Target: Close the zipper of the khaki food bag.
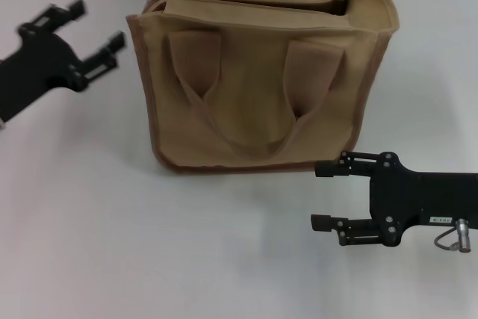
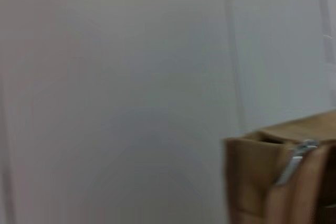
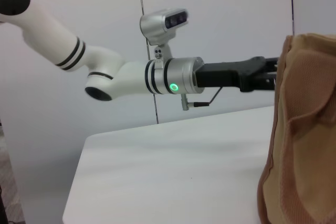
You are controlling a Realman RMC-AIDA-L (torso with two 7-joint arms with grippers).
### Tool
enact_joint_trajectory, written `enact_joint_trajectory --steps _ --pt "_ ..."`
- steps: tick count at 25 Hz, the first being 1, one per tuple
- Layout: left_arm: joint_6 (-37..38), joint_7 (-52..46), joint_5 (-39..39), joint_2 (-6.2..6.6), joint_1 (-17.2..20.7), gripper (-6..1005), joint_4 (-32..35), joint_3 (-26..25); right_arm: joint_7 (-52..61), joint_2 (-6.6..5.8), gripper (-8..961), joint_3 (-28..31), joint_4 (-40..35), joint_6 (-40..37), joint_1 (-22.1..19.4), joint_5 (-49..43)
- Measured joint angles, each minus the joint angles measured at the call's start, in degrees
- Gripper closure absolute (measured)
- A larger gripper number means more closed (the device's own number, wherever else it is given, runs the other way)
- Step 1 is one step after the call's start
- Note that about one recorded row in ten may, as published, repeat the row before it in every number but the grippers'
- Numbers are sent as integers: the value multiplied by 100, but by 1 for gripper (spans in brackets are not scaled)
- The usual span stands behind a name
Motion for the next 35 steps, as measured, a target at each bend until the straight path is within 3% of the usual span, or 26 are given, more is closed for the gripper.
enact_joint_trajectory --steps 4,8,15,23,30,35 --pt "110 4 288 49 -88 239 67 199 0 0 195 29 0 0 4 0" --pt "181 35 448 13 -204 239 233 459 0 0 195 42 0 -1 -2 0" --pt "-60 729 315 -201 -350 240 182 -21 -2 0 194 47 0 10 -8 0" --pt "0 1281 -448 -208 -357 241 -64 -100 -6 0 194 53 0 13 -36 -1" --pt "125 1595 -590 -217 -296 242 -119 -20 -6 0 194 53 0 13 -40 -1" --pt "138 1905 -589 -227 -289 368 -206 78 4 0 194 52 0 -3 -31 -1"
